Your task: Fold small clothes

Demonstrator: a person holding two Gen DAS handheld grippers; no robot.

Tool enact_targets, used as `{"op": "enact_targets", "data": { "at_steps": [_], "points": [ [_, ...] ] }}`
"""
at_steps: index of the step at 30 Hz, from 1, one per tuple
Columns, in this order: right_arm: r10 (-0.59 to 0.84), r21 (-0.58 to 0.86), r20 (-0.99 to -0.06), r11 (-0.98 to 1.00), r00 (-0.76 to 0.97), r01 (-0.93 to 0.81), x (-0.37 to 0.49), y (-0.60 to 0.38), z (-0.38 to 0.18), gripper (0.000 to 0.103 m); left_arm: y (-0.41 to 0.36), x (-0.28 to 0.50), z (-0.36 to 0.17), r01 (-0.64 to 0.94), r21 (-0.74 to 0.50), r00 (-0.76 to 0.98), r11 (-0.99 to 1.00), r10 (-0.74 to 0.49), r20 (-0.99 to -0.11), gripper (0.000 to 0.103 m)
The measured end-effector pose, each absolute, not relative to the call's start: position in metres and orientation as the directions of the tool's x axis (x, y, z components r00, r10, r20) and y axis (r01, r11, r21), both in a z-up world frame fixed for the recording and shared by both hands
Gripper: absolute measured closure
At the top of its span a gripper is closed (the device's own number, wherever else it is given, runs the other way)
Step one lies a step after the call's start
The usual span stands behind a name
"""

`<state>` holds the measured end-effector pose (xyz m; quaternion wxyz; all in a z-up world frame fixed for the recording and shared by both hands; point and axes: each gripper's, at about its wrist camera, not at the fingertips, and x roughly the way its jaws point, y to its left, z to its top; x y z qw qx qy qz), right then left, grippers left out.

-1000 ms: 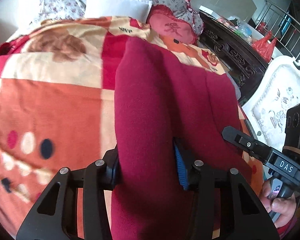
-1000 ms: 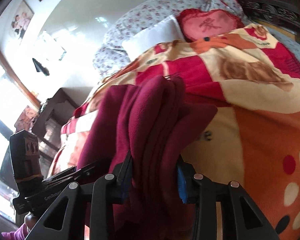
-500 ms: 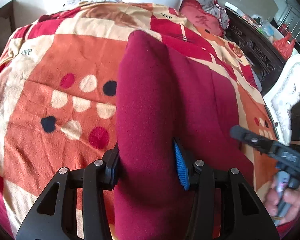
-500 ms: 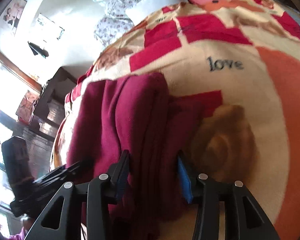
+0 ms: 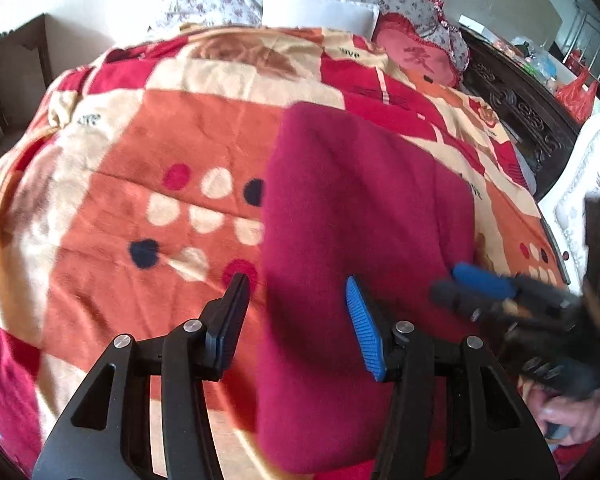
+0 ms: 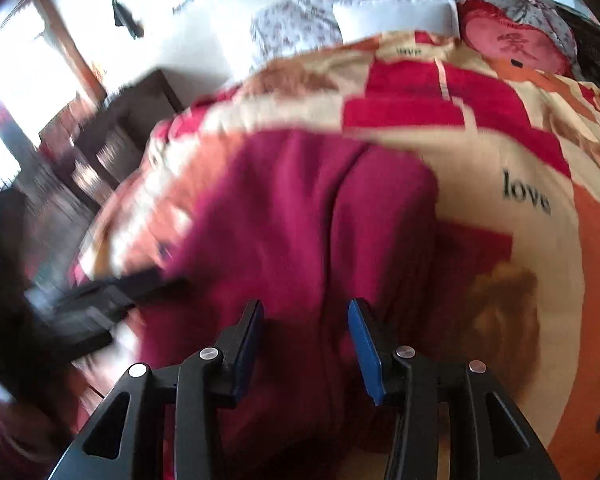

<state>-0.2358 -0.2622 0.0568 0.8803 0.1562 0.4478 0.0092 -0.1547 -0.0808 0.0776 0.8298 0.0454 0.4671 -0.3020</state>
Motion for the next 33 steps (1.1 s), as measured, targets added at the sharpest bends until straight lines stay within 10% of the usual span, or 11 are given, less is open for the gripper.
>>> {"op": "enact_targets", "data": {
  "at_steps": [33],
  "points": [
    [-0.079,0.119,-0.697,0.968,0.713,0.223,-0.321,-0.218,0.131,0.054,-0.060,-0.206,0.127,0.532,-0.074,0.553,0.844,-0.412,-0.724,0.052]
  ]
}}
